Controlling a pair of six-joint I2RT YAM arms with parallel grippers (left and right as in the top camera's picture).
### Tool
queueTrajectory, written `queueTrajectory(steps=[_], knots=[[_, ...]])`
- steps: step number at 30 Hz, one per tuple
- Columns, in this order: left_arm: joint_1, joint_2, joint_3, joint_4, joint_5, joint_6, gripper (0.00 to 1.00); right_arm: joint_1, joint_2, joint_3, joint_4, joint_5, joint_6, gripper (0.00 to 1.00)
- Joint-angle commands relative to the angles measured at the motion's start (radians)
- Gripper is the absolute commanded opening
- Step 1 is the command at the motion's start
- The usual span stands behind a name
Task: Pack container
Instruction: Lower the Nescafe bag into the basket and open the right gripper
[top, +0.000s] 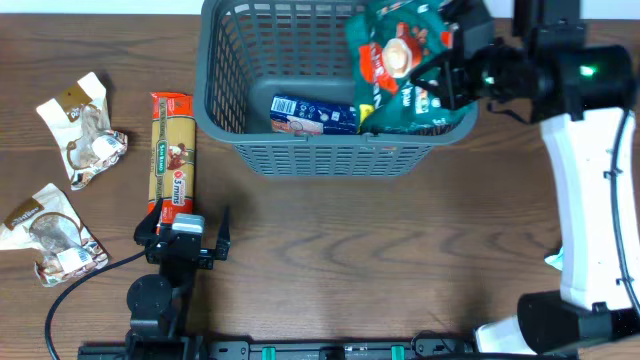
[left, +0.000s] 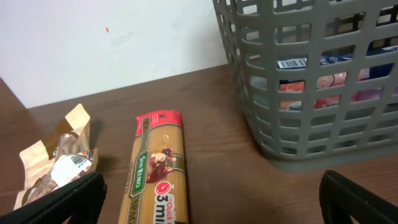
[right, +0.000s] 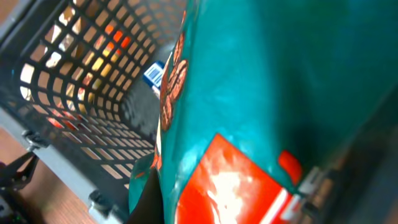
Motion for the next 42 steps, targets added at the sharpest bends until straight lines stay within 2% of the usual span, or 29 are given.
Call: queueTrajectory(steps=[1,14,36,37,38,39,40,42], knots=[[-0.005,-0.006,-0.027,-0.015,0.011,0.012,0.99,0.038,-0.004,0.046,0.030,-0.045,-0.030,0.01],[-0.005,-0.006,-0.027,-0.015,0.011,0.012,0.99,0.072,0.130,0.046,-0.035,0.038,-0.038,0.01],[-0.005,-0.006,-0.027,-0.015,0.011,0.012,0.99,0.072,0.308,0.042,-0.031,0.080,-0.037,0.01],[-0.005,-0.006,-0.027,-0.015,0.011,0.012,0.99,0.072,0.308,0.042,-0.031,0.080,-0.037,0.04],[-0.005,-0.006,-0.027,-0.015,0.011,0.012,0.99,0.072,0.308,0.042,-0.031,0.080,-0.037,0.34],[-0.005,-0.006,-0.027,-0.015,0.011,0.012,0.99,0.072,0.308,0.042,-0.031,0.080,-0.037,0.89],[-0.005,-0.006,-0.027,-0.015,0.011,0.012,0.99,0.072,0.308,0.042,-0.031,0.081,-0.037,0.99],[-0.005,-0.006,-0.027,-0.015,0.011,0.012,0.99,0.072,0.308,0.042,-0.030,0.083,-0.038,0.99]])
